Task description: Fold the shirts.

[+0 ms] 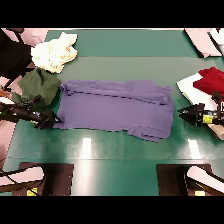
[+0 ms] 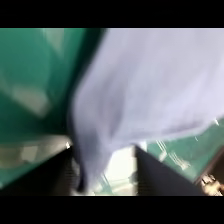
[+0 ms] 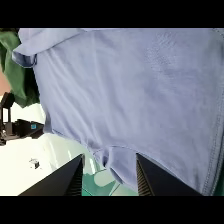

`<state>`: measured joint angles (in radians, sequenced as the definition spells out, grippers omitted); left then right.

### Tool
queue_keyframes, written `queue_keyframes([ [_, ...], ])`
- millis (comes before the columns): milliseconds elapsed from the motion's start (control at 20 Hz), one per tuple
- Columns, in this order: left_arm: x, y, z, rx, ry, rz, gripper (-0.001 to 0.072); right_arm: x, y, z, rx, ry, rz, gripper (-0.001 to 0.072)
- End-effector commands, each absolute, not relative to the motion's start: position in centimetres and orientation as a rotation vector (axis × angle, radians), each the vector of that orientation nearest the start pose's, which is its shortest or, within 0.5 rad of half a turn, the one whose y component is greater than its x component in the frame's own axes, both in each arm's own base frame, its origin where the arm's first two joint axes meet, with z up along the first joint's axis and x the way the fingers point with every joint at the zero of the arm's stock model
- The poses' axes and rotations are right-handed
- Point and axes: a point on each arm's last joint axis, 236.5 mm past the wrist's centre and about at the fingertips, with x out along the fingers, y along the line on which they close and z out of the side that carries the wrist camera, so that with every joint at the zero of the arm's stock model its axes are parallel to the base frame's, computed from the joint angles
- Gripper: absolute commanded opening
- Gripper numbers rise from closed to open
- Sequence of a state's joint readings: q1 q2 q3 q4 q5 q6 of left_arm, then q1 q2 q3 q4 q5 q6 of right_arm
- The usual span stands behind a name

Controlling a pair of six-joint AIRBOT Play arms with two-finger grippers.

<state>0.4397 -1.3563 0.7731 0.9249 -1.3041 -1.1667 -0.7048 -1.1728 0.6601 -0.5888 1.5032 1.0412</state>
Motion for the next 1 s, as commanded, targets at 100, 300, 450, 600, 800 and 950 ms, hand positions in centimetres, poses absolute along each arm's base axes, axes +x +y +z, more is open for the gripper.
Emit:
queue_keyframes([
  [100,28.9,-4.5,-5.9,-0.860,1.447,-0.401,0.0030,24.8,0.8,-2.7,1.048,1.371,0.294,0.0385],
  [300,28.5,-5.5,-4.9,-0.898,1.455,-0.455,0.0029,22.0,-0.1,-4.9,0.967,1.528,0.193,0.0387],
  [450,28.3,-5.7,-4.7,-0.893,1.461,-0.472,0.0029,21.5,1.4,-6.1,0.944,1.612,0.241,0.0527],
  [600,28.2,-5.7,-4.7,-0.890,1.461,-0.478,0.0029,22.3,3.0,-7.7,0.979,1.656,0.276,0.0526],
  [800,28.2,-5.8,-4.6,-0.890,1.463,-0.484,0.0029,21.8,4.9,-9.5,1.033,1.715,0.298,0.0525],
  [950,28.2,-5.8,-4.6,-0.890,1.463,-0.484,0.0029,21.0,7.3,-10.3,1.083,1.722,0.347,0.0516],
])
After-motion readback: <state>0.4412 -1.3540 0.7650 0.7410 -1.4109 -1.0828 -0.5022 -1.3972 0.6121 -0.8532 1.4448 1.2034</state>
